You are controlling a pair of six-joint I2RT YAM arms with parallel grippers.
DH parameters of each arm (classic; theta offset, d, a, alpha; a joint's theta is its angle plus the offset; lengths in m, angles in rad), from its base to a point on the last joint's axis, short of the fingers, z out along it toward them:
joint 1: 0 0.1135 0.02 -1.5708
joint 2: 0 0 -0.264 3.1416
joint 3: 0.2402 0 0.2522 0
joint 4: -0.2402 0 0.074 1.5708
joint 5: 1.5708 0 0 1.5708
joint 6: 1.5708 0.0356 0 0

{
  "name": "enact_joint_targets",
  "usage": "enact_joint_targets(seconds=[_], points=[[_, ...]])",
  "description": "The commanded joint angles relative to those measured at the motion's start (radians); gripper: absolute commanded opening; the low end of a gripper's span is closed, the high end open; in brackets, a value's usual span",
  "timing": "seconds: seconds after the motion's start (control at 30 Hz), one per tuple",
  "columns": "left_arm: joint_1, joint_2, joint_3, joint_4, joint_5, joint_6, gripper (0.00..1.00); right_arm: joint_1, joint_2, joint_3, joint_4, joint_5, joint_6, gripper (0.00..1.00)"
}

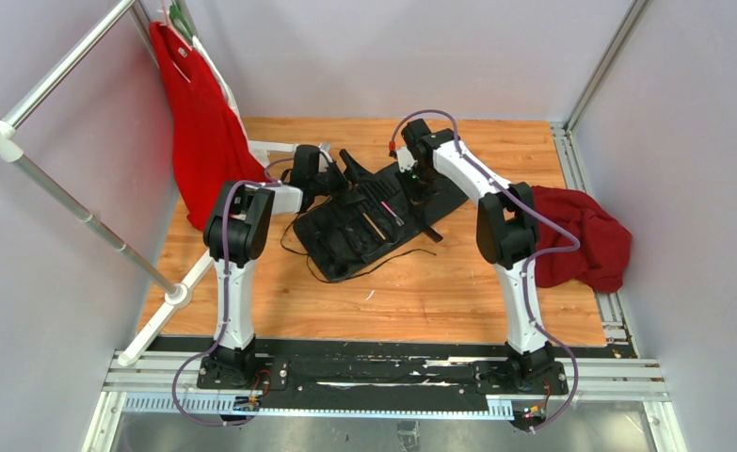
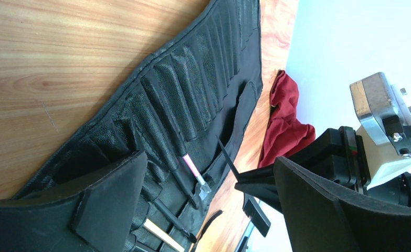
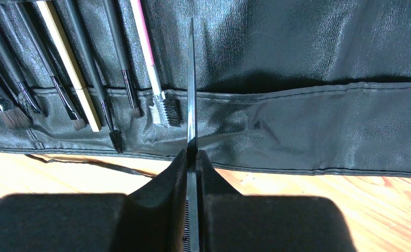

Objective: Organize the makeup
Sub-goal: Place the makeup tool in the cosmetics bag.

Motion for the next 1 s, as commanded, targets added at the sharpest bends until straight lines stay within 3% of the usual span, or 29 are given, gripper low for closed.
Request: enact_joint_targets(seconds=[0.0,0.97], points=[[0.017,-0.009,-0.033,-0.071,-0.007,0.015,0.98,0.021,0.029,0.041,-0.037,-0.016,-0.019,0.01],[0.024,-0.007,-0.049,-0.058,-0.003,0.012,0.98,0.034,0.099,0.110,-0.039,-0.027,-0.013,0.00]])
